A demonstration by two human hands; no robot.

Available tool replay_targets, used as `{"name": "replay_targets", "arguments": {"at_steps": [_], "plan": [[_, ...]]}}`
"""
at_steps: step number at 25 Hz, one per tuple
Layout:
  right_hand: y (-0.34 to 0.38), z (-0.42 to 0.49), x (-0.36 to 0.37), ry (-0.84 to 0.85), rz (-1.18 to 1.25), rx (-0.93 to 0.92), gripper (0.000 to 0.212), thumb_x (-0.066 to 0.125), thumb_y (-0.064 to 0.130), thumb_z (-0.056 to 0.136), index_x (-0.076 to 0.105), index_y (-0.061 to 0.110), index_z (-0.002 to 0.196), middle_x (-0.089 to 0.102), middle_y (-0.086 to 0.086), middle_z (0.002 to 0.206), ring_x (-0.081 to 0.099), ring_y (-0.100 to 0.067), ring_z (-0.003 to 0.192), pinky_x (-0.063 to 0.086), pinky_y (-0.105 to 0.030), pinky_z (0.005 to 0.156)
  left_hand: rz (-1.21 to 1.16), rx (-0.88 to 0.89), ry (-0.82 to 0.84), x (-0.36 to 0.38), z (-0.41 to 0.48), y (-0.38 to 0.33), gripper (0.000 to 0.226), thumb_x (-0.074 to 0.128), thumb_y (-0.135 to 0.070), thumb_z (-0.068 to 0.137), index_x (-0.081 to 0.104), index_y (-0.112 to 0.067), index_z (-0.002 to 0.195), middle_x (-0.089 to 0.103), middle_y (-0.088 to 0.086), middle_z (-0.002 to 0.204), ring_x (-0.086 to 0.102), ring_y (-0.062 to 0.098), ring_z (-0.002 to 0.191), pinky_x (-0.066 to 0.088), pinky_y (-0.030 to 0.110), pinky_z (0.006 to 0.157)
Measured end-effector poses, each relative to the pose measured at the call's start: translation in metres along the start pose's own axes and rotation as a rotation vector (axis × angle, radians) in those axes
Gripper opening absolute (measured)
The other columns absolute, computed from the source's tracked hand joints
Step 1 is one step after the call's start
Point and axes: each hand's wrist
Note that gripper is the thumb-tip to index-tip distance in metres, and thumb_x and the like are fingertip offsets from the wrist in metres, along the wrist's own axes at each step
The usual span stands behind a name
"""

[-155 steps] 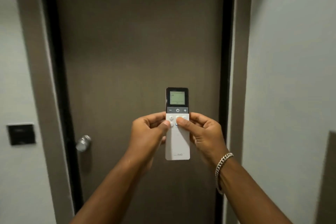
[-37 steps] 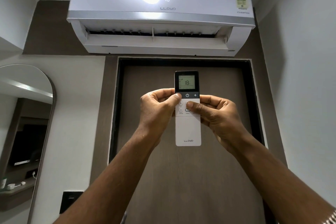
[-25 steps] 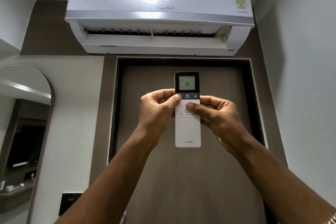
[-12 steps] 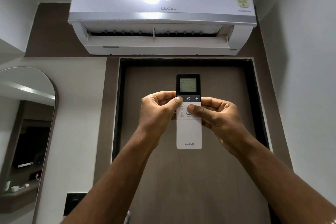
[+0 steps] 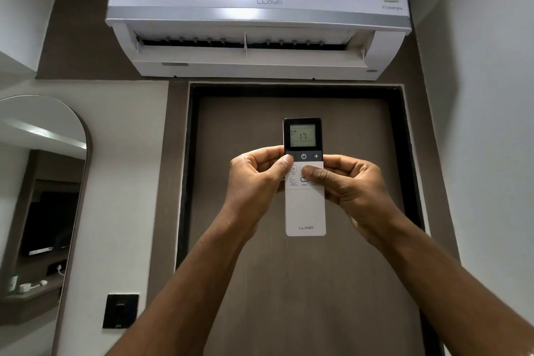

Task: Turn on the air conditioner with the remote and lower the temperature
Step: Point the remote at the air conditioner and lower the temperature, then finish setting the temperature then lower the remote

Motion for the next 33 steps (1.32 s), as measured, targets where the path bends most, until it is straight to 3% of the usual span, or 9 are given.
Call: {"name": "replay_targets", "arguments": {"at_steps": [5,9,13,16,22,26,28,32,33], "plan": [[-0.021,-0.024,-0.015,-0.084,-0.054,0.102,0.039,0.079,0.024,0.062,0.071,0.009,0.097,0.08,-0.007,0.09,0.077,-0.025,0.085,0.063,-0.032,0.069,0.005,-0.095,0.033,0.009,-0.016,0.018,0.021,0.064,-0.017,0.084,0.065,-0.014,0.104,0.074,-0.002,0.092,0.074,0.013,0.083,0.059,0.023,0.065],[-0.062,-0.083,-0.048,-0.214,-0.119,0.269,0.049,0.079,0.031,0.063,0.069,0.012,0.107,0.08,-0.004,0.098,0.077,-0.024,0.089,0.063,-0.036,0.073,-0.03,-0.253,0.18,0.034,-0.062,0.062,0.02,0.058,-0.014,0.088,0.064,-0.031,0.098,0.076,-0.011,0.088,0.073,0.012,0.087,0.058,0.023,0.065],[-0.099,-0.162,-0.088,-0.364,-0.168,0.47,0.046,0.082,0.029,0.064,0.072,0.01,0.105,0.08,-0.005,0.098,0.077,-0.023,0.089,0.062,-0.036,0.074,-0.091,-0.45,0.29,0.076,-0.122,0.116,0.02,0.059,-0.01,0.088,0.067,-0.018,0.105,0.077,-0.012,0.085,0.073,0.013,0.087,0.059,0.025,0.066],[-0.119,-0.231,-0.122,-0.481,-0.227,0.635,0.037,0.083,0.026,0.072,0.073,0.011,0.104,0.08,-0.005,0.096,0.077,-0.021,0.088,0.062,-0.035,0.075,-0.144,-0.614,0.364,0.118,-0.175,0.156,0.018,0.06,-0.006,0.087,0.069,-0.019,0.096,0.077,-0.011,0.081,0.073,0.011,0.083,0.059,0.023,0.066],[-0.146,-0.393,-0.183,-0.834,-0.271,0.933,0.025,0.081,0.018,0.075,0.075,0.01,0.098,0.08,-0.008,0.094,0.077,-0.023,0.083,0.062,-0.038,0.078,-0.215,-0.977,0.471,0.221,-0.314,0.227,0.023,0.059,-0.004,0.087,0.067,-0.002,0.108,0.074,0.012,0.1,0.073,0.023,0.089,0.059,0.03,0.073],[-0.164,-0.524,-0.223,-1.066,-0.277,1.107,0.022,0.079,0.016,0.078,0.074,0.011,0.099,0.08,-0.009,0.098,0.077,-0.021,0.083,0.062,-0.038,0.078,-0.238,-1.236,0.635,0.293,-0.433,0.267,0.021,0.057,-0.006,0.088,0.069,-0.005,0.105,0.075,0.013,0.099,0.073,0.027,0.09,0.059,0.038,0.077],[-0.175,-0.591,-0.235,-1.152,-0.306,1.203,0.026,0.077,0.02,0.08,0.072,0.012,0.104,0.078,-0.007,0.103,0.077,-0.02,0.084,0.062,-0.038,0.078,-0.215,-1.32,0.755,0.32,-0.495,0.289,0.02,0.058,-0.007,0.087,0.071,-0.009,0.102,0.077,0.007,0.095,0.074,0.022,0.085,0.059,0.033,0.073],[-0.199,-0.715,-0.246,-1.252,-0.412,1.362,0.004,0.073,0.018,0.084,0.074,0.021,0.087,0.078,-0.012,0.101,0.076,-0.024,0.085,0.062,-0.043,0.077,-0.124,-1.475,0.952,0.362,-0.62,0.33,0.018,0.061,-0.01,0.086,0.073,-0.011,0.1,0.076,0.011,0.1,0.074,0.023,0.084,0.059,0.041,0.08],[-0.21,-0.749,-0.248,-1.314,-0.393,1.391,0.011,0.072,0.014,0.084,0.075,0.023,0.08,0.078,-0.015,0.099,0.077,-0.025,0.083,0.062,-0.042,0.074,-0.109,-1.506,0.985,0.371,-0.653,0.341,0.018,0.061,-0.009,0.085,0.072,-0.009,0.1,0.075,0.014,0.102,0.074,0.025,0.084,0.058,0.045,0.082]]}}
Point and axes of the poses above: each hand's wrist, its own z-axis towards the middle knuckle, its own x-axis out of the palm, y = z × x
